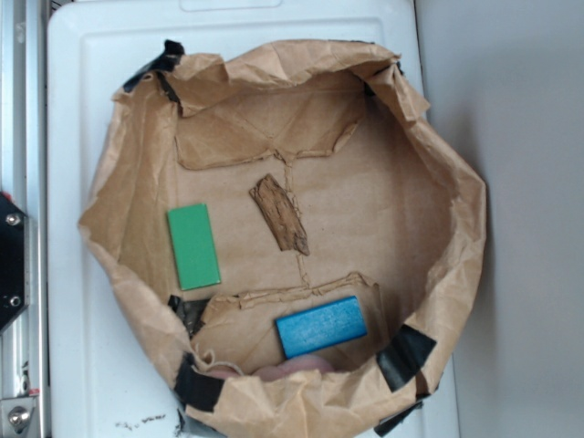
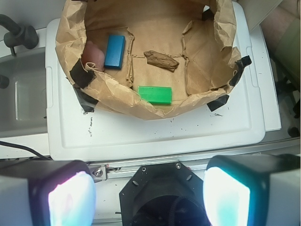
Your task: Grab the wood chip.
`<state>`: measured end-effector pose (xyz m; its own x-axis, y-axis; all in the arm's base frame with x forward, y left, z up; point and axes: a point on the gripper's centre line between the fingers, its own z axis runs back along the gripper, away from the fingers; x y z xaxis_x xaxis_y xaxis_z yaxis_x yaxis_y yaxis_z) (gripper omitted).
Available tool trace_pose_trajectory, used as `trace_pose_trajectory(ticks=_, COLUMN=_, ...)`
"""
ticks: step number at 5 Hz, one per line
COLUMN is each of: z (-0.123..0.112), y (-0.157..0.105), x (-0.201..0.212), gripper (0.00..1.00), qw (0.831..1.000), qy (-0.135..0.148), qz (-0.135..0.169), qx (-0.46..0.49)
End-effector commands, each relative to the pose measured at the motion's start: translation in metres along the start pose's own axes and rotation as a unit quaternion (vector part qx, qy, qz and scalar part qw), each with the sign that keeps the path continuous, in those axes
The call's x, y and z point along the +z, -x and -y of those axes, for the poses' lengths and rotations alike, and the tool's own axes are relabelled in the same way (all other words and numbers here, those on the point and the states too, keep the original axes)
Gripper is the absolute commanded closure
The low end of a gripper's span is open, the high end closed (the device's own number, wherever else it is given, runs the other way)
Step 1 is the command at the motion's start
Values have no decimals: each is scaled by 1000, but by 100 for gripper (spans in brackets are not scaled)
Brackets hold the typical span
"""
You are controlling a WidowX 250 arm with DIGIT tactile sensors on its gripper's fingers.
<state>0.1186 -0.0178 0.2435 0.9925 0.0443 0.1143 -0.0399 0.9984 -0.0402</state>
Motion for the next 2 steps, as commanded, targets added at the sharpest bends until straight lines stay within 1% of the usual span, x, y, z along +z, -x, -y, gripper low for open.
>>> trace_pose_trajectory(ticks=1, z=0, y=0, x=0, gripper=0, qw=1000, qy=0, qz=0, qx=0)
trace_pose_trajectory(ticks=2, z=39, y=-48, x=-7, gripper=0, qw=999, qy=-8, qz=-10, qx=34)
